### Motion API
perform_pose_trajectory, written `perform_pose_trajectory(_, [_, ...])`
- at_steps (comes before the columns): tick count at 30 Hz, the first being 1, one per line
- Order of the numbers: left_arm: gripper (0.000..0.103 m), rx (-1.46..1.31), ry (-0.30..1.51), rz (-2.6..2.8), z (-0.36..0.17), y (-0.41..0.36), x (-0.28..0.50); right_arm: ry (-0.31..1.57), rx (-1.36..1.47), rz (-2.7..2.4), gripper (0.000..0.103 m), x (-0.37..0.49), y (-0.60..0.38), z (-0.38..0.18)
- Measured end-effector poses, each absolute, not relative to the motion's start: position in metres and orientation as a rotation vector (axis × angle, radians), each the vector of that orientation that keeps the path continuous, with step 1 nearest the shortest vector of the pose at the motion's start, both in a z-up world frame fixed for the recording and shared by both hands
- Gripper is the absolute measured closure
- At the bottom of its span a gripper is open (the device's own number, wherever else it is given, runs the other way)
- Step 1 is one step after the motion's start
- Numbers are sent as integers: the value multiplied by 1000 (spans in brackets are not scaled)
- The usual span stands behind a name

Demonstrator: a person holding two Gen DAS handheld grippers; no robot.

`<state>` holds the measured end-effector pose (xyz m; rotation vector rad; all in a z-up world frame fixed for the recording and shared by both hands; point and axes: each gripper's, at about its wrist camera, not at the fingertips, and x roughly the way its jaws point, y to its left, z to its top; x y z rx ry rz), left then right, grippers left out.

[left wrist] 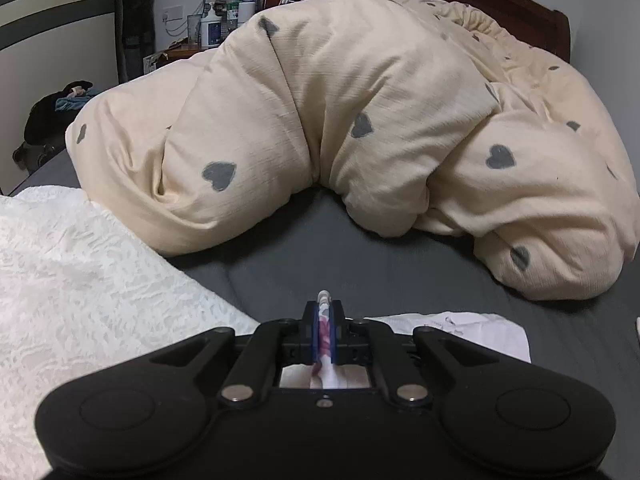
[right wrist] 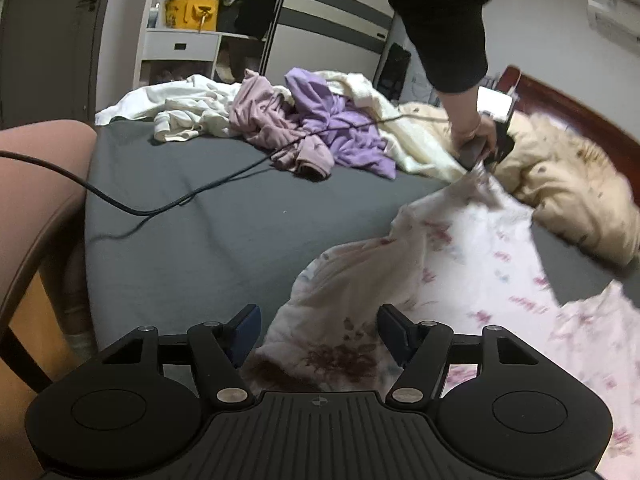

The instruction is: Fold clothes

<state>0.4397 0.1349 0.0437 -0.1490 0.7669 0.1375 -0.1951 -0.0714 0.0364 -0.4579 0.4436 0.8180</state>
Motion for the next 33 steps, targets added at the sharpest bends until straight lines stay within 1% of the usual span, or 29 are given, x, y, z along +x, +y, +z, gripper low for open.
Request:
perform_pose_trajectory(10, [97,-141,773,136,39,133,435,520,-523,883,38,-200,-60,17])
perform_pose_trajectory(11, [97,-141,773,135,39,133,434,523,-520,880,40,-199,-58,16])
perform_pose_trajectory(12, [97,-141,773,138,38,133,434,528,-516,874,48,-197,-58,15])
perform_pose_trajectory(14, [97,-145,772,141,37,134,434,537,-507,862,60,-194,-56,12])
perform_pose_trajectory(16, [97,-147,767,145,37,134,435,548,-497,851,61,-191,-56,10])
perform_pose_trajectory(19, [98,-149,747,153,41,135,435,583,-435,839,73,-184,-63,17])
perform_pose_trajectory(20, [98,-150,740,154,43,134,435,590,-409,836,84,-182,-66,19])
perform_pose_trajectory(21, [98,-148,734,156,46,133,434,604,-368,840,90,-178,-71,22])
perform_pose_trajectory(25, [98,-139,709,163,60,126,433,655,-202,853,92,-162,-91,36])
perform_pose_trajectory(28, [99,-127,690,163,74,119,434,671,-50,845,92,-155,-121,56])
perform_pose_trajectory(33, [99,-103,655,131,112,84,433,604,192,737,92,-146,-176,96])
